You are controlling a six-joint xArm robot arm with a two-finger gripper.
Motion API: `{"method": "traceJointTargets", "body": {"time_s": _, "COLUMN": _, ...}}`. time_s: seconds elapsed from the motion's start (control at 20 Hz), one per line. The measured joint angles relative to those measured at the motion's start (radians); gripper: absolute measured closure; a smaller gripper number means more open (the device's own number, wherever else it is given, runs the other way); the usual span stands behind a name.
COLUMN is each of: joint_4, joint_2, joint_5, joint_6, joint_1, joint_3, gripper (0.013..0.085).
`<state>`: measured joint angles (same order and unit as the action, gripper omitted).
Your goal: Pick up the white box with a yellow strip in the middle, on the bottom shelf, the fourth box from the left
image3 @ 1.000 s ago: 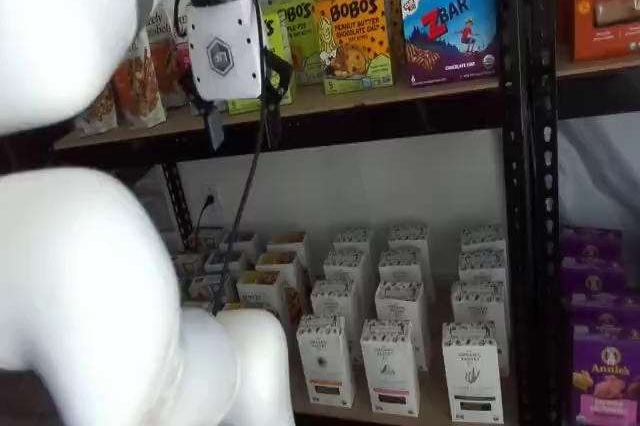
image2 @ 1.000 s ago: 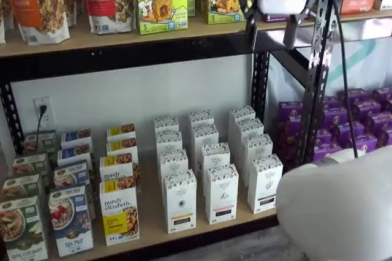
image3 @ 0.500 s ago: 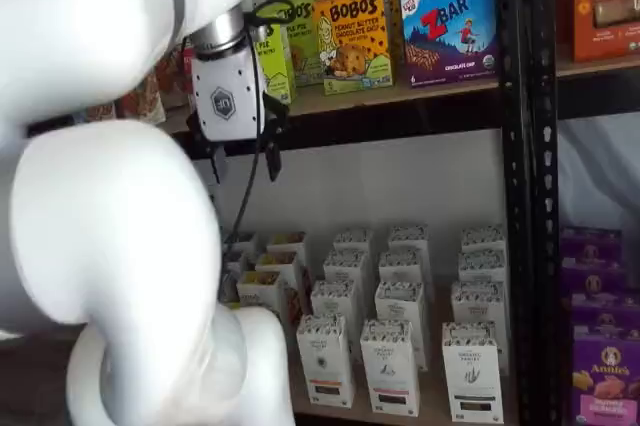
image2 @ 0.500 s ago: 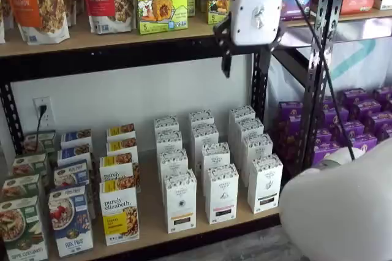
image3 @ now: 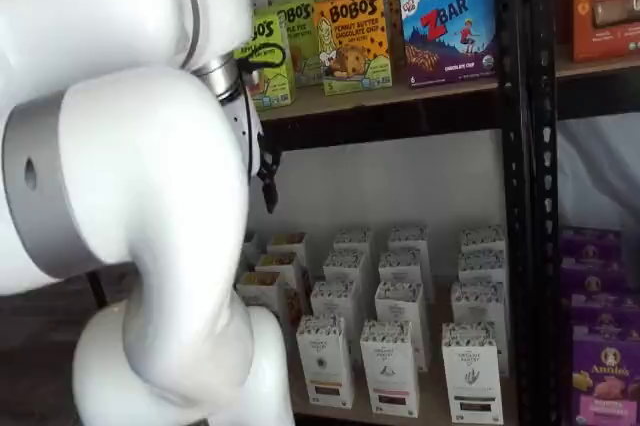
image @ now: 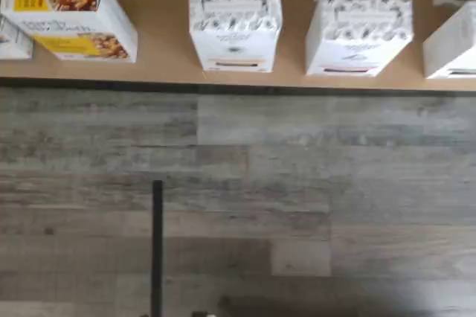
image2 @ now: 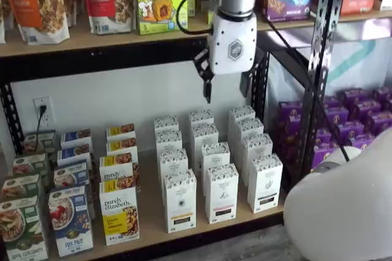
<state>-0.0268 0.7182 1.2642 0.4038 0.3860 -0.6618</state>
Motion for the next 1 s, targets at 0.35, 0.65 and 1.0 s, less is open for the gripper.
{"method": "traceJointTargets", "body": {"time_s": 0.35, "joint_4": 0.014, "joint_2": -0.141, "joint_5": -0.247, "joint_6": 0.023, "joint_1": 0.025, "joint_3": 0.083, "gripper": 0.0130}}
{"method": "traceJointTargets", "body": {"time_s": 0.65, "joint_4": -0.008, "joint_2": -0.271, "joint_5": -0.382, "joint_6": 0.025, "joint_1": 0.011, "joint_3": 0.091, "gripper": 0.0130}}
{"method": "traceJointTargets", "body": {"time_s": 1.0, "joint_4": -0.056, "joint_2": -0.472, "joint_5": -0.557, "joint_6": 0.055, "joint_1": 0.003, "joint_3": 0.065, "gripper": 0.0130}}
